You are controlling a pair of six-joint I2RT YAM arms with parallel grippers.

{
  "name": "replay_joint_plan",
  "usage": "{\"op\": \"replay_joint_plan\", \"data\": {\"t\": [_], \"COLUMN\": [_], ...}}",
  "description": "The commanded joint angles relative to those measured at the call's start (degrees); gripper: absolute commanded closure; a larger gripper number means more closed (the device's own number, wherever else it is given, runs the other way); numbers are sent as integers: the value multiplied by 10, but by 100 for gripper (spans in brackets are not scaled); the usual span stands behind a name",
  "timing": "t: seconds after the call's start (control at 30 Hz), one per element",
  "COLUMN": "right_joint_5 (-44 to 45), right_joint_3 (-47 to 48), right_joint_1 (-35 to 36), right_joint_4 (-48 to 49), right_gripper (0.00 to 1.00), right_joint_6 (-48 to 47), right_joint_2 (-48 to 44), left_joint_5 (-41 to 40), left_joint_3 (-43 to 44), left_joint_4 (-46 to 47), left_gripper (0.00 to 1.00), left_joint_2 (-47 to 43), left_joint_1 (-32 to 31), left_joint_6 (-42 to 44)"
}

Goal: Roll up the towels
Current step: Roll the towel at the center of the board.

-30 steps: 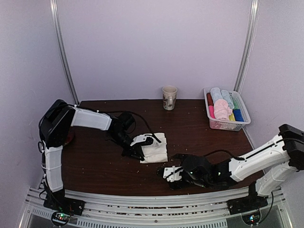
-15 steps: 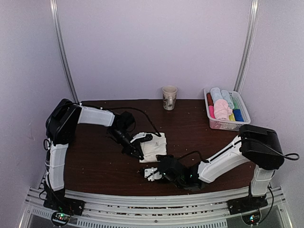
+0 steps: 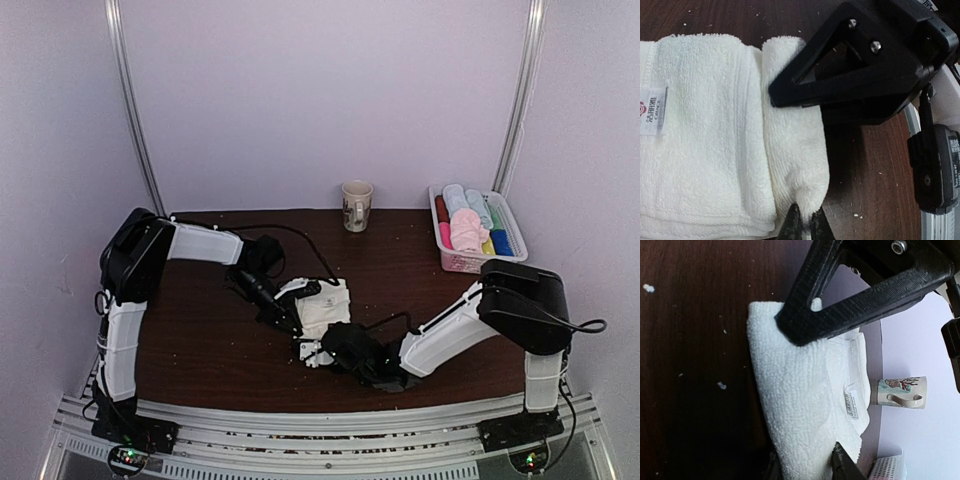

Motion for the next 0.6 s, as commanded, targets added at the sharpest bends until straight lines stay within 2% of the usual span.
{"op": "replay_joint_plan", "data": {"t": [0.0, 0.1, 0.17, 0.27, 0.33, 0.57], "right_joint_5": [-21, -39, -52, -69, -78, -96], "right_joint_3": [4, 9, 12, 18, 21, 36], "right_joint_1": [-8, -11, -13, -18, -19, -23], "right_joint_4": [-66, -86, -100, -119, -132, -165], "right_gripper": [71, 82, 91, 98, 100, 100], "right_joint_6": [14, 21, 40, 53, 58, 73], "right_joint_2": [22, 19, 15, 11, 9, 9], "left_joint_5": [-45, -46, -49, -52, -55, -61], "left_joint_3": [-6, -7, -7, -9, -9, -12], "left_joint_4": [-27, -28, -28, -28, -28, -28], "left_gripper": [100, 100, 95, 90, 88, 72], "left_joint_2": [30, 28, 22, 10, 3, -17], "left_joint_1": [2, 3, 3, 5, 5, 8], "left_joint_6": [10, 14, 17, 21, 22, 33]}}
